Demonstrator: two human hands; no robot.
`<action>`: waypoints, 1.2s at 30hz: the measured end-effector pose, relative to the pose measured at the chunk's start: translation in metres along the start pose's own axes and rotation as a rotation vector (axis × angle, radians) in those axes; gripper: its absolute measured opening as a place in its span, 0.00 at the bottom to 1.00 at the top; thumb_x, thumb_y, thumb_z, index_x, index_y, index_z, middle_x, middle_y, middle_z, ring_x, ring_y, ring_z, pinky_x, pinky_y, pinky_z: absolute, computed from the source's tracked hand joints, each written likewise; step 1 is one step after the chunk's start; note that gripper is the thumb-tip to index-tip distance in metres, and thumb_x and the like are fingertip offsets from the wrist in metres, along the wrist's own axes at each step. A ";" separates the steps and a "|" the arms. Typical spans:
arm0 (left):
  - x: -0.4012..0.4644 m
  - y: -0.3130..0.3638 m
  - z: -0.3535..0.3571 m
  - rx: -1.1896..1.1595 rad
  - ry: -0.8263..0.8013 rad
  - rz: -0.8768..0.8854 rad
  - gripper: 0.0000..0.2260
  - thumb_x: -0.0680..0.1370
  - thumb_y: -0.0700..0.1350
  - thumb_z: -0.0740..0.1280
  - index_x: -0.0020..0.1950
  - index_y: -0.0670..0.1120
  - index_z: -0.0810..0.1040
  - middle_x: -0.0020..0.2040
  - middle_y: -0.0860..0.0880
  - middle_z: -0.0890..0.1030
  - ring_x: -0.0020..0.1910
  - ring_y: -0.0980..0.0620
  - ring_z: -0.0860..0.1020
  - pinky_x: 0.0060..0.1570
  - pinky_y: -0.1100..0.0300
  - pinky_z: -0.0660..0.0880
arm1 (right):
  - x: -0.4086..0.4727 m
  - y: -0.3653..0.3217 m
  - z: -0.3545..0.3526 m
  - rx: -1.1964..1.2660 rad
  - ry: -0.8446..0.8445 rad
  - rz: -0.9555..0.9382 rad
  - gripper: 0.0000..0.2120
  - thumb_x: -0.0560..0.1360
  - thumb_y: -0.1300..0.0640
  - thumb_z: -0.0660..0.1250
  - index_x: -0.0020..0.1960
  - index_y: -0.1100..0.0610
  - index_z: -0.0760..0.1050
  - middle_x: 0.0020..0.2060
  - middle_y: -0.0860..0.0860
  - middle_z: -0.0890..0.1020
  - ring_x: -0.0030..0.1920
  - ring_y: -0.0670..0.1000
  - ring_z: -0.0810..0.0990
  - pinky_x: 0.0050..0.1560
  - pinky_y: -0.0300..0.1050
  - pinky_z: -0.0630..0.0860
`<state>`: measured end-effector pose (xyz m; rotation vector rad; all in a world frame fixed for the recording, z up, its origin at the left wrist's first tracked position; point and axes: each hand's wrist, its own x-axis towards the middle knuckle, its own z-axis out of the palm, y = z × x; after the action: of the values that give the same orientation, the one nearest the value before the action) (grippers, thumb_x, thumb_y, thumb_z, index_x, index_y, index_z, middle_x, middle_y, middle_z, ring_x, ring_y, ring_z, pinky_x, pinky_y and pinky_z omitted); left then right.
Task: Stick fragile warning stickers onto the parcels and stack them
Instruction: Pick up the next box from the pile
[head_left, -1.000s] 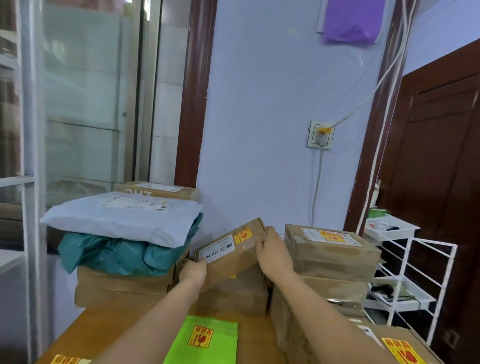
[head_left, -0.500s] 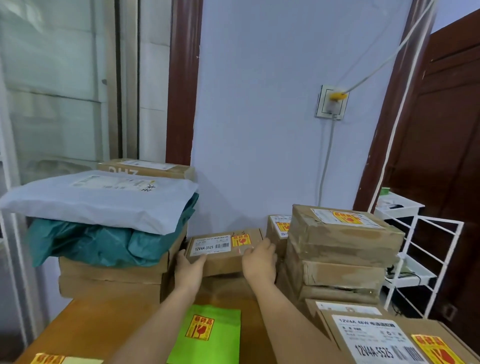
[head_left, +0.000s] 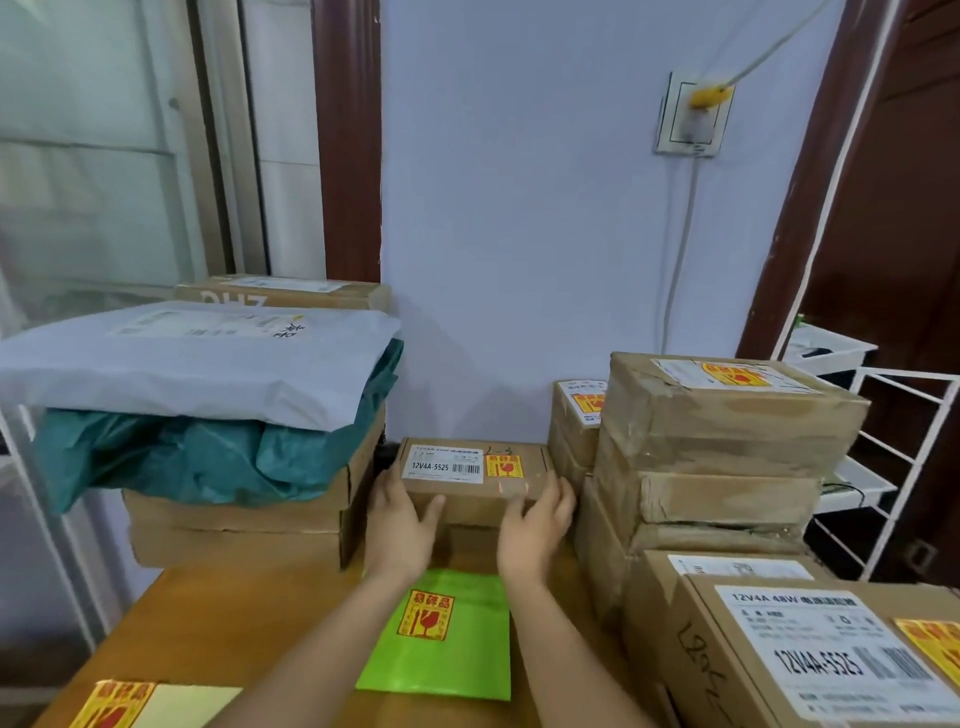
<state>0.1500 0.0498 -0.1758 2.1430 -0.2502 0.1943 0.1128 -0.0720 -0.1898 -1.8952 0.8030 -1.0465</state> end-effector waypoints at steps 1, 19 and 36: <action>-0.005 0.001 0.003 0.088 0.028 0.066 0.32 0.78 0.51 0.64 0.76 0.42 0.55 0.77 0.41 0.56 0.75 0.43 0.56 0.72 0.54 0.54 | -0.001 0.002 0.001 -0.043 0.008 -0.090 0.25 0.74 0.63 0.65 0.70 0.62 0.67 0.70 0.58 0.66 0.69 0.59 0.63 0.68 0.55 0.63; -0.001 -0.021 0.038 -0.341 0.284 0.116 0.16 0.77 0.36 0.66 0.63 0.47 0.76 0.72 0.52 0.65 0.71 0.51 0.65 0.69 0.47 0.66 | 0.003 0.028 0.033 0.223 0.321 -0.088 0.33 0.69 0.42 0.63 0.64 0.66 0.72 0.60 0.64 0.71 0.58 0.57 0.65 0.61 0.52 0.62; 0.011 -0.016 0.069 0.070 0.561 0.159 0.25 0.70 0.50 0.60 0.67 0.47 0.73 0.56 0.47 0.63 0.49 0.48 0.63 0.52 0.44 0.67 | 0.013 0.029 0.053 0.012 0.379 -0.088 0.28 0.66 0.51 0.55 0.63 0.61 0.75 0.65 0.59 0.73 0.62 0.55 0.64 0.60 0.61 0.62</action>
<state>0.1679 -0.0006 -0.2239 2.0429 -0.0845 0.8879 0.1608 -0.0781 -0.2280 -1.7589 0.9260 -1.4891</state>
